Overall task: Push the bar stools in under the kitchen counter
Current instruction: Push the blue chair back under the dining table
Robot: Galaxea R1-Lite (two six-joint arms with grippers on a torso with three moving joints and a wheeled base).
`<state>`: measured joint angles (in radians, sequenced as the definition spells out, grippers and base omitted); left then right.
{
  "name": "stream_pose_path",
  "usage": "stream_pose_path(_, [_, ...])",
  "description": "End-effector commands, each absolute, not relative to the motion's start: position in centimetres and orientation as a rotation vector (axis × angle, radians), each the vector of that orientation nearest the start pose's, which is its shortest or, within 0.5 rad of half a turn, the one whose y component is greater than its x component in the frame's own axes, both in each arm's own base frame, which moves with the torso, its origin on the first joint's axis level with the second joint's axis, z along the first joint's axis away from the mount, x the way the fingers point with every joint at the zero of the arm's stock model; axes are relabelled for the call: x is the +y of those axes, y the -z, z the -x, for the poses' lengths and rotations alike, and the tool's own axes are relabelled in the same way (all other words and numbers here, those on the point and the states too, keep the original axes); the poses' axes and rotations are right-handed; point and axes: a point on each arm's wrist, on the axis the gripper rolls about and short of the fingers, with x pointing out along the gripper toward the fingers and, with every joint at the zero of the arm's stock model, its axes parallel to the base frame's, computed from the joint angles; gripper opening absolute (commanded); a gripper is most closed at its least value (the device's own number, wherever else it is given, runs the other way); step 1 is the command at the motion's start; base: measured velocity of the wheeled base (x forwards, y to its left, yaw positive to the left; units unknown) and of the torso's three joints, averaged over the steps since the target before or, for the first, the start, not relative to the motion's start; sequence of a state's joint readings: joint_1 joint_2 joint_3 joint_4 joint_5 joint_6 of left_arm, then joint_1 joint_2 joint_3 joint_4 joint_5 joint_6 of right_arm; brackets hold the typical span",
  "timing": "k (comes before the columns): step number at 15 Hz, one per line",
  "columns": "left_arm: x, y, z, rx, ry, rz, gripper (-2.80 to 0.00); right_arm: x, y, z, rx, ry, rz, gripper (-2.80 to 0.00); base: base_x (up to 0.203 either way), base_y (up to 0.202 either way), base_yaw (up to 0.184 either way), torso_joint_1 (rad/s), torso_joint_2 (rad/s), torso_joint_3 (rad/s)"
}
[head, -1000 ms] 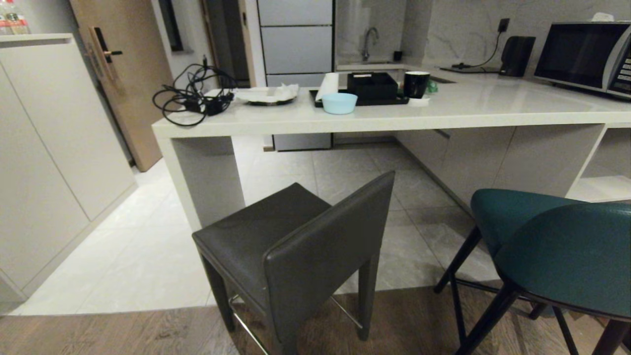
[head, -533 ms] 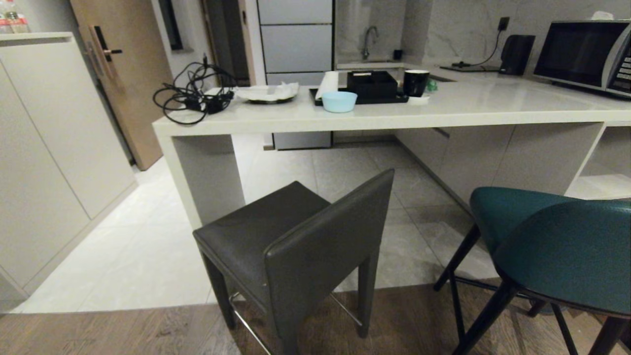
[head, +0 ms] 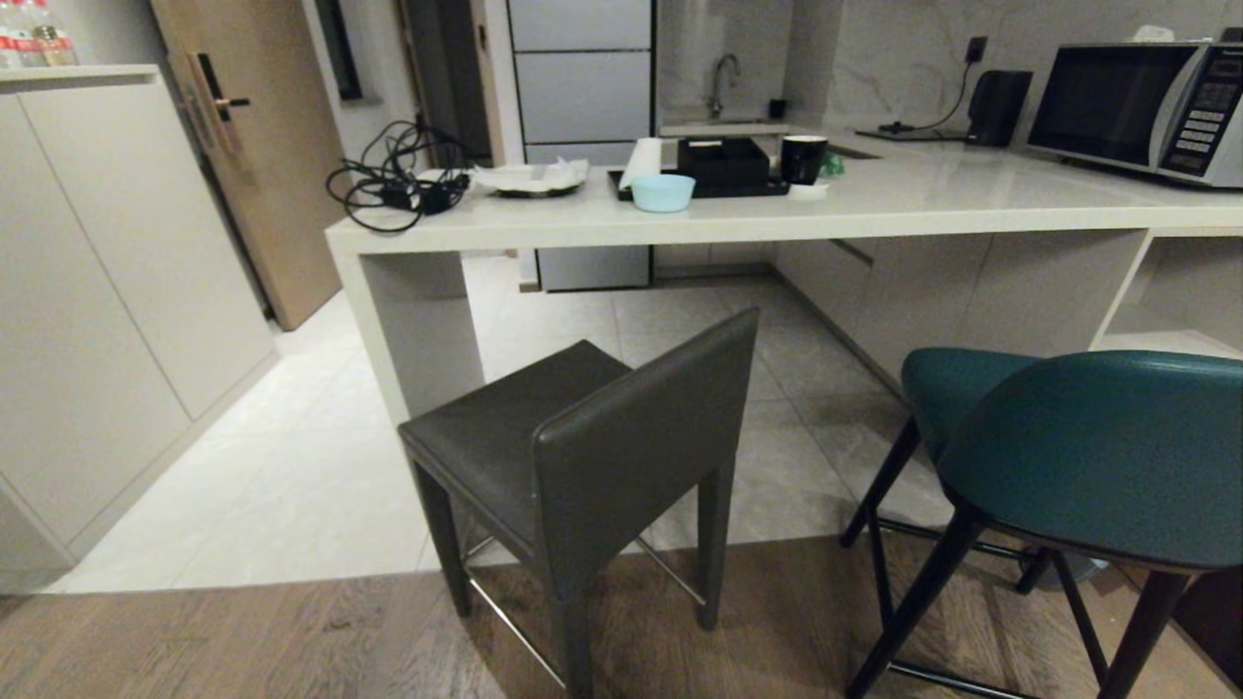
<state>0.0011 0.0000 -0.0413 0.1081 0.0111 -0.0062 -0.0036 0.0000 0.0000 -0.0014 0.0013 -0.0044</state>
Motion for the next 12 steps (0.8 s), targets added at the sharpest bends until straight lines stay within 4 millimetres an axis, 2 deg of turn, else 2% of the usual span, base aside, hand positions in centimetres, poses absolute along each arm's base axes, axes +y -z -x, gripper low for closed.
stream_pose_path(1, [0.02, -7.57, 2.63, 0.067, -0.014, 0.006, -2.8, 0.01, -7.56, 2.28, -0.002, 0.002, 0.005, -2.8, 0.0, 0.0, 0.0, 0.0, 0.0, 0.0])
stream_pose_path(6, [0.02, -7.57, 2.63, 0.067, -0.014, 0.006, -2.8, 0.01, -7.56, 2.28, -0.002, 0.002, 0.005, -2.8, 0.0, -0.021, -0.002, 0.0, 0.0, 0.001])
stream_pose_path(12, [0.02, -7.57, 2.63, 0.067, -0.014, 0.006, -2.8, 0.01, -7.56, 2.28, -0.002, 0.002, 0.005, -2.8, 0.0, -0.191, 0.002, 0.002, 0.0, 0.001])
